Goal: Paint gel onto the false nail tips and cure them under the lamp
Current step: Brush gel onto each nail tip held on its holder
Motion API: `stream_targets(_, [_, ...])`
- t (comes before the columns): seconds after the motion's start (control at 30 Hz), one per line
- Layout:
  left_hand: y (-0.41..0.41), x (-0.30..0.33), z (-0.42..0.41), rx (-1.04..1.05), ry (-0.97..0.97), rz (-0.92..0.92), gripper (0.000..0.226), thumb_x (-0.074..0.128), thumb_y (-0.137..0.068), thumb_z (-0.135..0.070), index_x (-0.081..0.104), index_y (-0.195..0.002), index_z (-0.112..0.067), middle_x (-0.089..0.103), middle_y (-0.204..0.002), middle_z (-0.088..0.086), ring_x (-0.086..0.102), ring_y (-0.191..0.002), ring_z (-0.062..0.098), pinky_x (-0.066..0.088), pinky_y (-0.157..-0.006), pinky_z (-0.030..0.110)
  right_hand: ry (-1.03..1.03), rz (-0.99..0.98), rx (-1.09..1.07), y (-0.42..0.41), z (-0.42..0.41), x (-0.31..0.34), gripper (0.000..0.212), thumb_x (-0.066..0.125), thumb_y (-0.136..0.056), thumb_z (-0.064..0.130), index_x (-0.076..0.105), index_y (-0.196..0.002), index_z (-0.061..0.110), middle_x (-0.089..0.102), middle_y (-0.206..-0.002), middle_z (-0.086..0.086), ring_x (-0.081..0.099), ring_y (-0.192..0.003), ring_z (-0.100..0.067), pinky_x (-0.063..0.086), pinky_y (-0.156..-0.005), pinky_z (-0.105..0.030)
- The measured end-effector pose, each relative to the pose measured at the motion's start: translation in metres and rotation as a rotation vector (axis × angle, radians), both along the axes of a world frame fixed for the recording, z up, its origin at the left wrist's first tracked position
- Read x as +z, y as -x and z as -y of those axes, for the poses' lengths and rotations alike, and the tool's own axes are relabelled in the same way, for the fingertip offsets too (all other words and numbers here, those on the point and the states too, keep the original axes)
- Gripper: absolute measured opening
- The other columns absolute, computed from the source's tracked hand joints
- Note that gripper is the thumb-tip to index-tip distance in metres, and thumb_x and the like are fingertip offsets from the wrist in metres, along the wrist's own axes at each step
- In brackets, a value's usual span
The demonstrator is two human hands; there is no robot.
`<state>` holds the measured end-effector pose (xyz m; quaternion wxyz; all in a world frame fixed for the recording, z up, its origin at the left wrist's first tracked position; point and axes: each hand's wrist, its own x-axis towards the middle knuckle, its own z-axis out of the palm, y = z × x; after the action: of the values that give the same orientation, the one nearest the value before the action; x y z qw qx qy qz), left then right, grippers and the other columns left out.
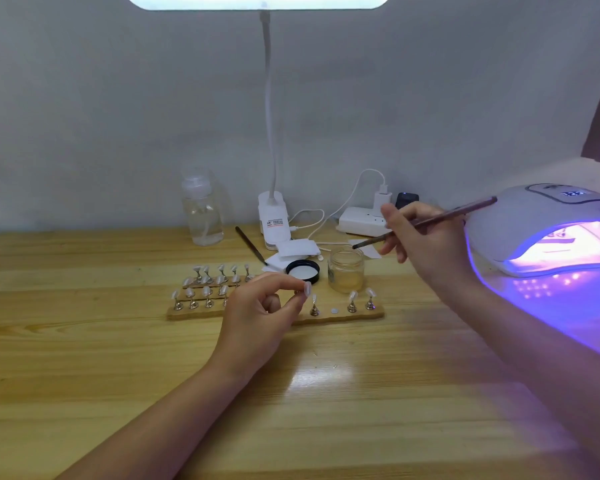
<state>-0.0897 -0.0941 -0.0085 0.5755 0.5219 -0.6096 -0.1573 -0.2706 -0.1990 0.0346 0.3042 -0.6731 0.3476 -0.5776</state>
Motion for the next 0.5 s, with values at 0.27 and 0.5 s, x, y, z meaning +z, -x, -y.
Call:
stream_targets(0.27, [-0.001,-0.002,0.002,0.005,-0.015,-0.013,0.029,0.069,-0.077,-0.001,0.068,-0.072,-0.029,0.059,-0.071,-0.006,0.029,-0.040,0.006,0.031,-0.051,0.009,0.262,-0.070,0.119,-0.021,-0.056,-0.033,0.014,0.059,-0.088,0.028,0.065,-0.075,0.025,0.064,-0.066,0.016,0.060,-0.061,0.000,0.046,-0.058,-0.013])
stream_targets(0.5, [0.000,0.001,0.000,0.004,-0.052,-0.028,0.034,0.069,-0.077,-0.001,0.067,-0.072,-0.035,0.059,-0.063,-0.024,0.030,-0.041,0.007,0.030,-0.050,0.016,0.174,0.003,0.159,-0.027,-0.059,-0.038,0.035,0.041,-0.086,0.040,0.065,-0.067,0.023,0.065,-0.062,0.008,0.060,-0.059,-0.002,0.045,-0.059,-0.013])
